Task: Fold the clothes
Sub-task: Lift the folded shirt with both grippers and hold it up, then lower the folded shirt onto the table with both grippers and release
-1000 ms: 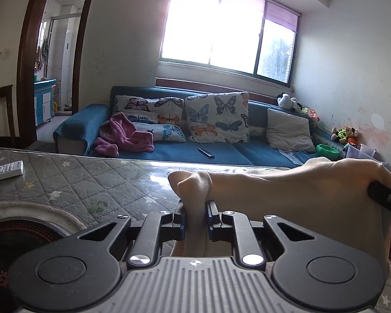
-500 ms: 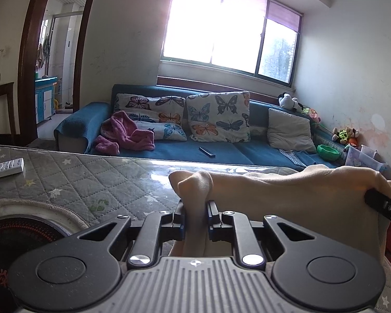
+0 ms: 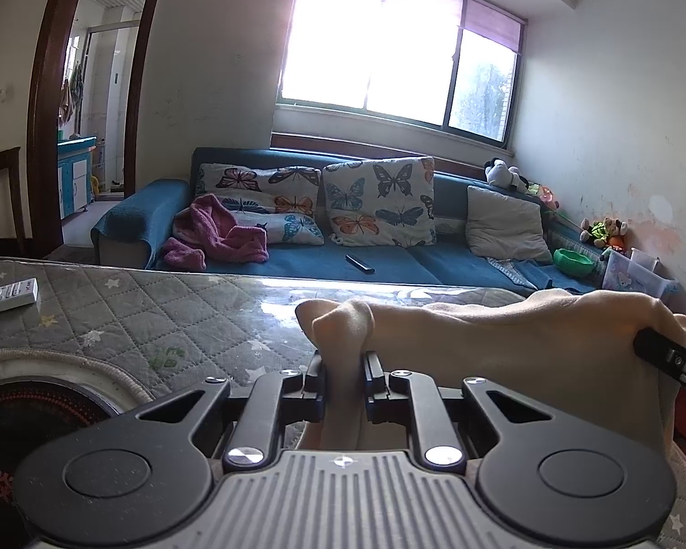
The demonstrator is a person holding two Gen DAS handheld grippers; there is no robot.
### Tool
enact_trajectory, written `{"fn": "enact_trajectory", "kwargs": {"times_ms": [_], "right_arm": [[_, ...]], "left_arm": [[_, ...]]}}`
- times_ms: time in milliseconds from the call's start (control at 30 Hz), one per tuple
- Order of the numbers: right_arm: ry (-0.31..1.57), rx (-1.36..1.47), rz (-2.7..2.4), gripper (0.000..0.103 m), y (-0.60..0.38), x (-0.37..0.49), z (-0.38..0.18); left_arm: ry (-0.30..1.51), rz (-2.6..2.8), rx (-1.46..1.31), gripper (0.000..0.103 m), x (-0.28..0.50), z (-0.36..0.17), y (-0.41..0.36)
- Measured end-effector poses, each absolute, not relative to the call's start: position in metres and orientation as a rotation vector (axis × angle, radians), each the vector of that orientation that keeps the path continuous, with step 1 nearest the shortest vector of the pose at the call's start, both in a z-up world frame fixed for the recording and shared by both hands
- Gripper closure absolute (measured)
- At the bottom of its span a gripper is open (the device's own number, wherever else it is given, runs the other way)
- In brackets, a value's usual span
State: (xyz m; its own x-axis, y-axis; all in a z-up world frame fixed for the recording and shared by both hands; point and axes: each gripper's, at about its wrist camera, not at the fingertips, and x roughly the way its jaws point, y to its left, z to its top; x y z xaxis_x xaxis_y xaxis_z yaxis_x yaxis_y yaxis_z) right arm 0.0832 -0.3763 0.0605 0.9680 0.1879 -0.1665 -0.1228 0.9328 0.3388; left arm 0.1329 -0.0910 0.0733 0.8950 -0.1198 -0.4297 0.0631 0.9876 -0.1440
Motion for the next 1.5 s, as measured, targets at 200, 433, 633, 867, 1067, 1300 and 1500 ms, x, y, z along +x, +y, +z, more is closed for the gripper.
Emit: {"fn": "enact_trajectory", "kwargs": {"times_ms": [200,433,633,867,1067,1300,1500], "right_arm": [[0.19,0.328,0.165,0.089,-0.376,0.081,0.062],[0.178,0.297,0.158,0.089,-0.371,0.079,0.068],[0.201,0.277,0.15,0.089,-0.368,0.064,0.074],[0.247,0.247,0.129,0.089,-0.376,0.036,0.08],[0.277,0.193,0.1,0.089,-0.384,0.014,0.088],[0.336,0.155,0.05,0.089,-0.403,-0.005,0.083],[0.385,0.14,0.005,0.089,-0.42,-0.016,0.075]], "left_arm": [[0.457,-0.092,-0.128,0.086,0.133,0.072,-0.091],[0.456,-0.1,-0.136,0.086,0.129,0.075,-0.092],[0.473,-0.113,-0.101,0.086,0.115,0.079,-0.099],[0.498,-0.137,-0.09,0.086,0.093,0.083,-0.107],[0.54,-0.176,-0.089,0.086,0.076,0.081,-0.121],[0.601,-0.24,-0.099,0.086,0.063,0.073,-0.139],[0.668,-0.291,-0.108,0.085,0.061,0.061,-0.153]]}}
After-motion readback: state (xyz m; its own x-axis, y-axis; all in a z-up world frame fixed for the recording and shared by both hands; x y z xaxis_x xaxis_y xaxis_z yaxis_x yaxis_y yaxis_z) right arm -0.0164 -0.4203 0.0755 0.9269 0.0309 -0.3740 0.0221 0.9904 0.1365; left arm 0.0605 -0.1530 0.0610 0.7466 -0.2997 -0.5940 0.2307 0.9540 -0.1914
